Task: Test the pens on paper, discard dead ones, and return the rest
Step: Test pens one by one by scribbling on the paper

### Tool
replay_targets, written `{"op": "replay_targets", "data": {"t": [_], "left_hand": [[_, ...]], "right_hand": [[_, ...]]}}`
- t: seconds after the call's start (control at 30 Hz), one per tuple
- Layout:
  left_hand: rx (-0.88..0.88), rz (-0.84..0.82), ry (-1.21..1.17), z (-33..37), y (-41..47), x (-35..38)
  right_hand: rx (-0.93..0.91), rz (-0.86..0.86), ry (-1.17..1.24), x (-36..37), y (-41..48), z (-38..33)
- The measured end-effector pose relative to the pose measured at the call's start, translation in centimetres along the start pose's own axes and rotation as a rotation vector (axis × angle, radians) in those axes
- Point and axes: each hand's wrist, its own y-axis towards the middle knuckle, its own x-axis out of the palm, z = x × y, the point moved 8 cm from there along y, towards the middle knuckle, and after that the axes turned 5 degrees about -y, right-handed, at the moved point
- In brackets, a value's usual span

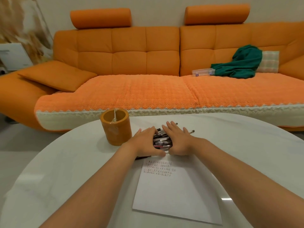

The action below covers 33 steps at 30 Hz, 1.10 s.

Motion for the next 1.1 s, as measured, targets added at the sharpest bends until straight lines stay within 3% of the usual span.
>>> {"op": "replay_targets", "data": {"t": [0.13, 0.4, 0.8, 1.1], "left_hand": [[0.056, 0.067, -0.042, 0.6, -0.2, -0.4], [0.084, 0.144, 0.094, 0.7, -0.4, -0.5], [0.039, 0.081, 0.170, 2.1, -0.6, -1.0], [-0.012, 0.137, 0.117, 0.3, -6.2, -3.0]], "right_hand": [[-0.046, -0.043, -0.097, -0.7, 1.4, -0.3], [-0.106, 0.071, -0.181, -2.0, 1.7, -1.3], [-0.085, 0.124, -0.212, -2.7, 0.3, -1.6], [-0.164, 0.183, -0.228, -3.5, -1.3, -7.0]]}}
